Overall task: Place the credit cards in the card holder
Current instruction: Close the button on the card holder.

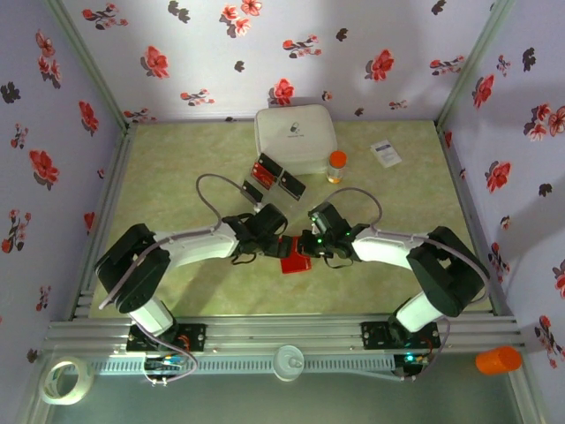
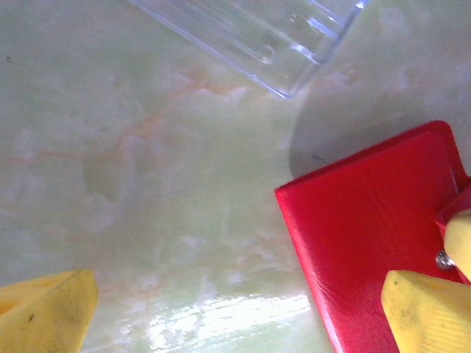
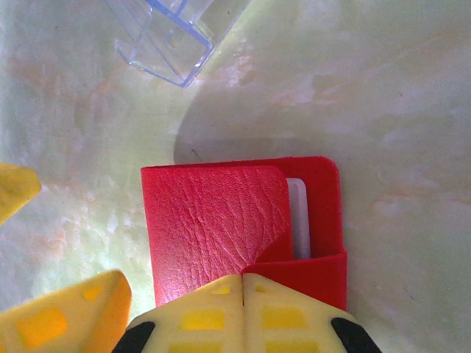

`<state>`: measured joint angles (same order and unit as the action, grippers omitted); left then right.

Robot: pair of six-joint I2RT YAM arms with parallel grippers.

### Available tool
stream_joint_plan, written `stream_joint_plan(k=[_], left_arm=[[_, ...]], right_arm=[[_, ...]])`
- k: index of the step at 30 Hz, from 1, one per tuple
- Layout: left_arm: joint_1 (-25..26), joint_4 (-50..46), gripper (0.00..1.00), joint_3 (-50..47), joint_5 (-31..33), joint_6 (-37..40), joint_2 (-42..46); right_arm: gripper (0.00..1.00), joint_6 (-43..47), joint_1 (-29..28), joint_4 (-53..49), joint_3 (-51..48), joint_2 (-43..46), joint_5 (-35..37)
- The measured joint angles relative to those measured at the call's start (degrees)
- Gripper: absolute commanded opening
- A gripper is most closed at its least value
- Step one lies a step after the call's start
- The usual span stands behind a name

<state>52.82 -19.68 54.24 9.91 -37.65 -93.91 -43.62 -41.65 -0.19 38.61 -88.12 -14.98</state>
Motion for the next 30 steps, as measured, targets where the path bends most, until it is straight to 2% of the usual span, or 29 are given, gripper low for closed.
stream_joint_plan(k=[17,30], left_arm=[[-0.7,1.0,1.0,0.3,-1.6,1.9,-4.2],[0.0,0.0,1.0,1.7,-0.9,2.3,-5.3]], right_arm=[[0.0,0.1,0.0,-0.1,0.0,0.2,0.2],[0.0,1.2,-0.5,-4.5,1.8,0.9,0.6]])
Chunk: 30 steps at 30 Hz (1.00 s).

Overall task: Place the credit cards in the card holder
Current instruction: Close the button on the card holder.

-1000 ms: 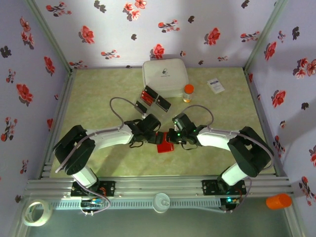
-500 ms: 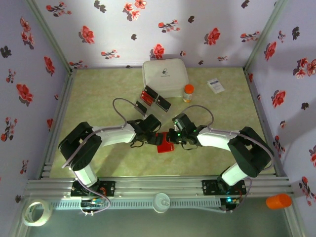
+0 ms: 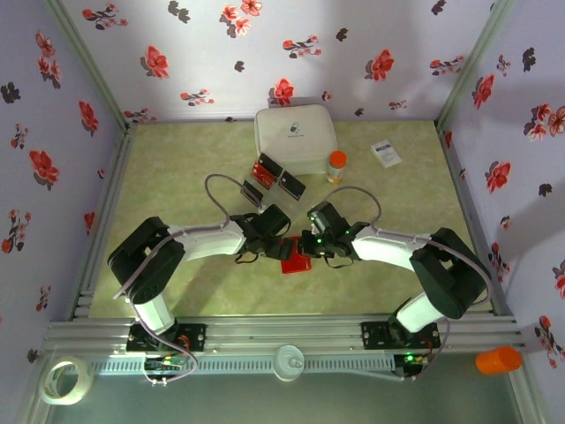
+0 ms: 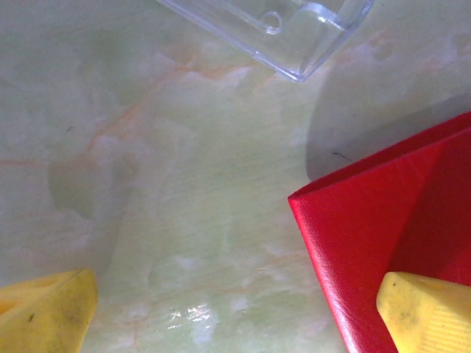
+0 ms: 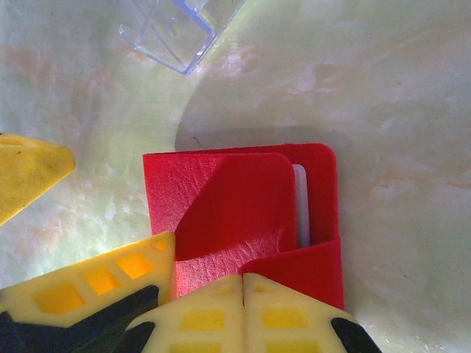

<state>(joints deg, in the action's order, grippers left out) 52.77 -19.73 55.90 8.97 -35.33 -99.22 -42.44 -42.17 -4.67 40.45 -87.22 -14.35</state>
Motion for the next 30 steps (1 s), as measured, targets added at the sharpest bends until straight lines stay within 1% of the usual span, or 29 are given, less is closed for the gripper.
stream_joint_plan(k=[18,30], left_arm=[[0.2,0.0,1.0,0.0,0.1,0.0,-0.1],[0.2,0.0,1.0,0.0,0.3,0.0,-0.1]], right_arm=[[0.0,0.0,-0.7,1.1,0.0,-0.9,0.5],[0.0,-0.1,-1.7,6.0,-3.4,0.3,2.4]])
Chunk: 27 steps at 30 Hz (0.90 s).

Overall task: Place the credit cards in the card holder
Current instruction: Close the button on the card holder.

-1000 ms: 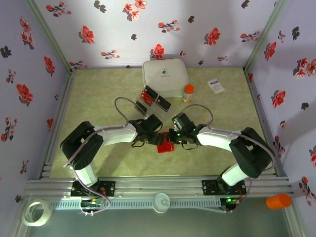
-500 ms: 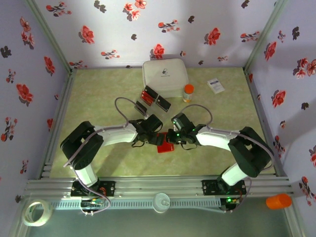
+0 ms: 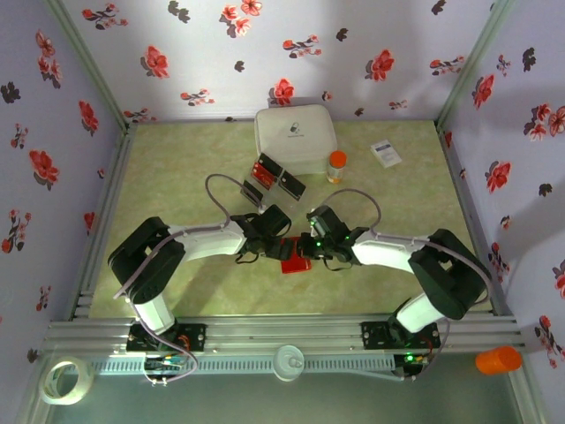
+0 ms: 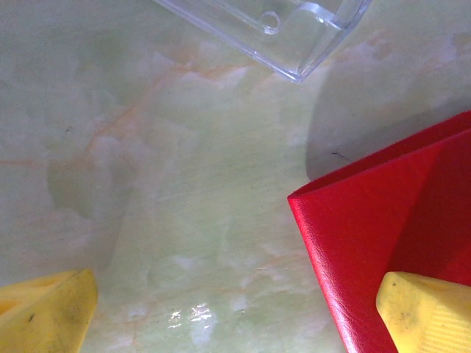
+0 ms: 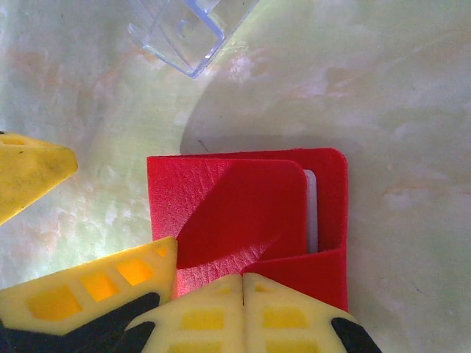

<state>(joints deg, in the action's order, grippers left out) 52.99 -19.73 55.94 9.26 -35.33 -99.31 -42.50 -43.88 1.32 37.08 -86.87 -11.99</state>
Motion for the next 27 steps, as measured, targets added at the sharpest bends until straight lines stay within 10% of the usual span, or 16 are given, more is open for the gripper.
stream_joint_plan(k=[27], left_arm=[[0.1,0.2,1.0,0.0,0.0,0.0,-0.1]], right_arm=[[0.0,0.2,-8.4,4.0,-3.0,0.9,15.3]])
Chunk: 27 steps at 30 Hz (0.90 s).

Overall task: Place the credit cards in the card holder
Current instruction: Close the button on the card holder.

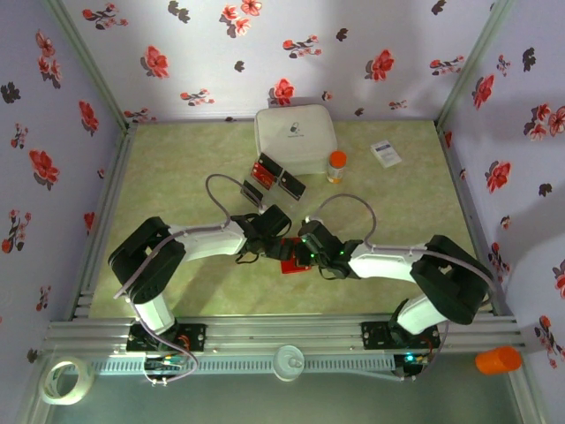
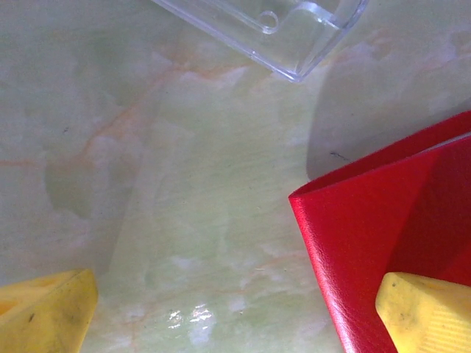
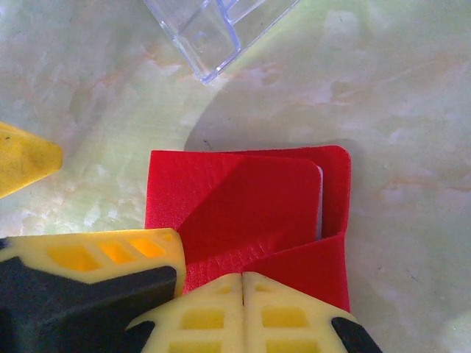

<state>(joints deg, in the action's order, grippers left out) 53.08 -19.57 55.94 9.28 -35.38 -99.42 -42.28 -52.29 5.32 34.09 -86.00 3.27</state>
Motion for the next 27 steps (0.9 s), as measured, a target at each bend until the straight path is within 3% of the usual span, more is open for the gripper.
stream_joint_plan(k=[14,27], left_arm=[[0.0,0.1,1.0,-0.1,0.2,-0.4,0.0],[0.0,0.0,1.0,-0.2,0.2,-0.4,0.0]], right_arm=[[0.0,-3.0,-0.2,4.9,-2.3,-0.2,0.7],[0.0,-3.0,0.0,-3.1,2.3,-0.2,-0.3]])
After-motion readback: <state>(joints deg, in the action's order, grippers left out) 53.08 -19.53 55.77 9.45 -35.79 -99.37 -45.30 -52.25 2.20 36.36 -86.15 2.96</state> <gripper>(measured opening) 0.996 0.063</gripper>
